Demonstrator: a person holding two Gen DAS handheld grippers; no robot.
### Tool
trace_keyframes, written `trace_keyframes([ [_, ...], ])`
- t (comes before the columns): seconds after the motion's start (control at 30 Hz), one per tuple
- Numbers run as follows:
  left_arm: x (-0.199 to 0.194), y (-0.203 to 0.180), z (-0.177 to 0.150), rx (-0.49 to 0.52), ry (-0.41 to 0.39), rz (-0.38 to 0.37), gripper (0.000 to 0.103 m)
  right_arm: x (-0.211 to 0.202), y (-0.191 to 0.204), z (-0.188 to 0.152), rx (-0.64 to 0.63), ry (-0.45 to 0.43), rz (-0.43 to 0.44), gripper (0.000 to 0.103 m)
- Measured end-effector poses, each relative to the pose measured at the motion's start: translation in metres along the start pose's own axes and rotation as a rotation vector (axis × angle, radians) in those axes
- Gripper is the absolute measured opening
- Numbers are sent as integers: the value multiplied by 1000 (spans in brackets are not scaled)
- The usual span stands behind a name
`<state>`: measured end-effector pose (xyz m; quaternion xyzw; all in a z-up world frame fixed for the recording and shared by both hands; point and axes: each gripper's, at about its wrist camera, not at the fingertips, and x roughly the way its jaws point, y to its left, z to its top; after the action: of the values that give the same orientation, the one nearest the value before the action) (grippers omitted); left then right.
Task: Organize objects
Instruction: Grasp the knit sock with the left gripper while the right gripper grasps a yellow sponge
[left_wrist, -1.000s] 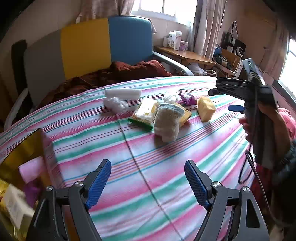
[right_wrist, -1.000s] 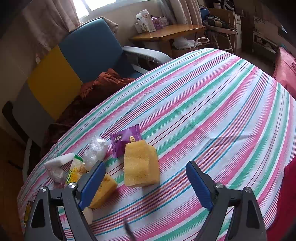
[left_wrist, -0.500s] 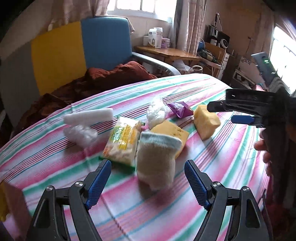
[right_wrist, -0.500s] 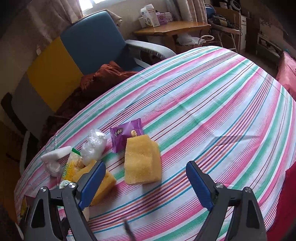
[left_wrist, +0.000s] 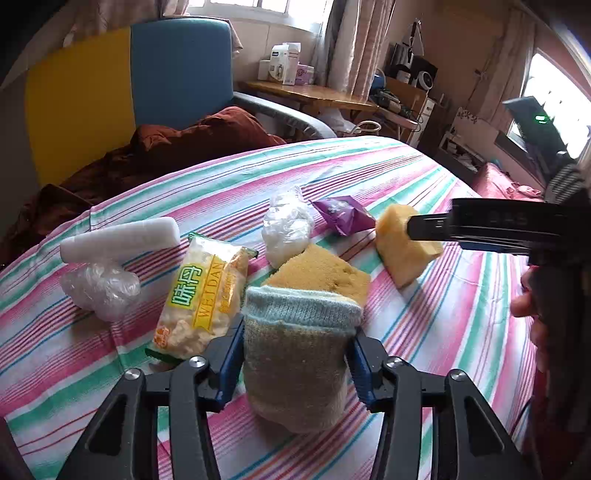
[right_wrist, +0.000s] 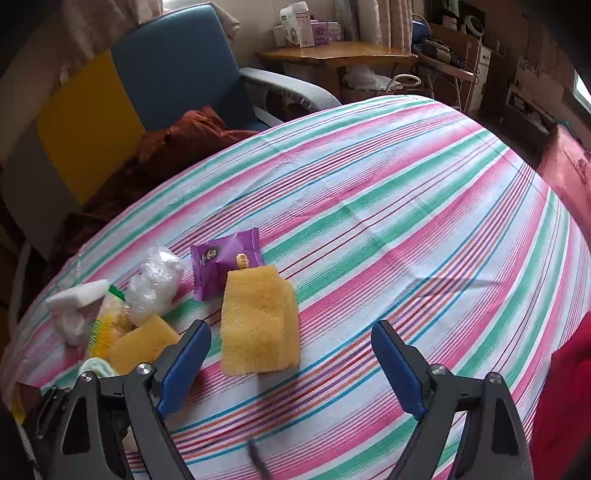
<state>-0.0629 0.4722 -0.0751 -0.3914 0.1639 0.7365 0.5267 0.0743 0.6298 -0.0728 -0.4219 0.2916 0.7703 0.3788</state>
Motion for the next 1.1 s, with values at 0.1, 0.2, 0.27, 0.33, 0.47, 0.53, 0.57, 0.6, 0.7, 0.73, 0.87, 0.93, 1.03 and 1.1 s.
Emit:
trace_keyframes([
  [0.1, -9, -1, -5, -34, -4, 8, 50, 6, 7, 5, -29, -6, -33, 90],
  [0.2, -21, -8, -13, -25, -40, 37, 50, 16, 18, 10, -74, -16, -77, 90],
  [0.27, -25, -10, -21, -26, -44, 47, 50, 26, 24, 12, -96, 0, -73, 90],
  [0.33, -23, -9, -28, -33, -32, 48, 50, 38, 29, 13, -127, 35, -87, 86],
  [0.47, -23, -4, -33, -50, -40, 42, 49, 58, 35, 12, -169, 97, -78, 76],
  [0.53, -21, 0, -33, -72, -38, 35, 49, 59, 34, 11, -165, 94, -69, 76],
  [0.57, -20, 1, -33, -79, -38, 33, 49, 60, 33, 12, -163, 98, -65, 77],
  [0.6, -20, 2, -33, -83, -38, 32, 49, 61, 31, 12, -157, 93, -58, 78],
  [0.7, -19, 2, -34, -79, -36, 34, 49, 62, 28, 11, -154, 76, -51, 83],
  [0.73, -18, 3, -34, -82, -32, 31, 50, 62, 26, 11, -144, 75, -44, 86],
  [0.87, -16, 6, -34, -112, -26, 23, 50, 65, 31, 8, -157, 60, -40, 96],
  [0.93, -16, 5, -34, -113, -25, 25, 50, 66, 31, 7, -156, 55, -23, 103],
  [1.03, -16, 5, -34, -109, -23, 28, 50, 67, 35, 7, -163, 62, -23, 103],
  [1.1, -15, 4, -33, -104, -21, 32, 50, 67, 36, 9, -179, 72, -30, 103],
])
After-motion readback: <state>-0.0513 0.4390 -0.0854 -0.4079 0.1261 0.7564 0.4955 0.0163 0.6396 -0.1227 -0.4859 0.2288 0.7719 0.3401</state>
